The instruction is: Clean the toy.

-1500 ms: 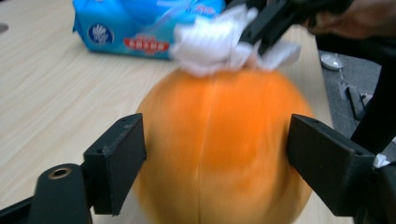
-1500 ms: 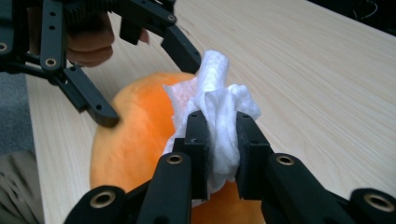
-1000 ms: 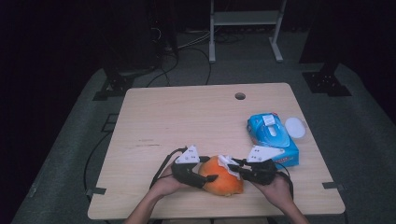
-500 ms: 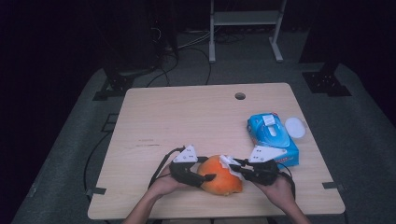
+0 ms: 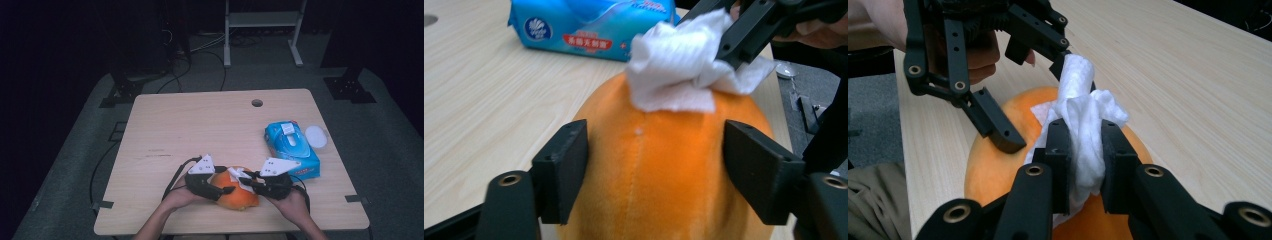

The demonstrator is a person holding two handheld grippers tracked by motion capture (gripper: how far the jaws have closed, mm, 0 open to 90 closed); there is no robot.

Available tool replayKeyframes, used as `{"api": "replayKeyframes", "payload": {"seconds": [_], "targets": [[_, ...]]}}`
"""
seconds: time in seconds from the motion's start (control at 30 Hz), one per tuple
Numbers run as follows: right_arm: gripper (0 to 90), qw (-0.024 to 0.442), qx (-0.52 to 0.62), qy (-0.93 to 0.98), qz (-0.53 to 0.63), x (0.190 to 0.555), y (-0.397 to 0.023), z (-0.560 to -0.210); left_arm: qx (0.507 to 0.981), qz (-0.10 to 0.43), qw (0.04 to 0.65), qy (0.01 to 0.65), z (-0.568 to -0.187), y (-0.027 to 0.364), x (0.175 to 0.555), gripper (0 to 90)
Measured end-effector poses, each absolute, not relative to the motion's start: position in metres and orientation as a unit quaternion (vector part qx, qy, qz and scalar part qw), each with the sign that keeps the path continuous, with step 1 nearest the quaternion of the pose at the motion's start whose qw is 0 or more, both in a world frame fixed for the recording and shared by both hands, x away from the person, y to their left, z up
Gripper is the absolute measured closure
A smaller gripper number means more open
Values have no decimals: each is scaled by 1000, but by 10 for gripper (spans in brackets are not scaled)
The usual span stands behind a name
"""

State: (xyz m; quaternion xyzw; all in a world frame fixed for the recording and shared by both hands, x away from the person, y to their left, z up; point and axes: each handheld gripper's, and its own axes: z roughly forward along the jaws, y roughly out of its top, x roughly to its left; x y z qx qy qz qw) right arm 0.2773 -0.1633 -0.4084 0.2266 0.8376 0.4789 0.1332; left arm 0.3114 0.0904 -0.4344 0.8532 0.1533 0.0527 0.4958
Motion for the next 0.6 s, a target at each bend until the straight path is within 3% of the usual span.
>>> {"api": "replayKeyframes", "payload": {"seconds": [0.6], "targets": [[764,132,218,845,470,270,-168,-407,849,48,495,179,-440,103,316,318]]}}
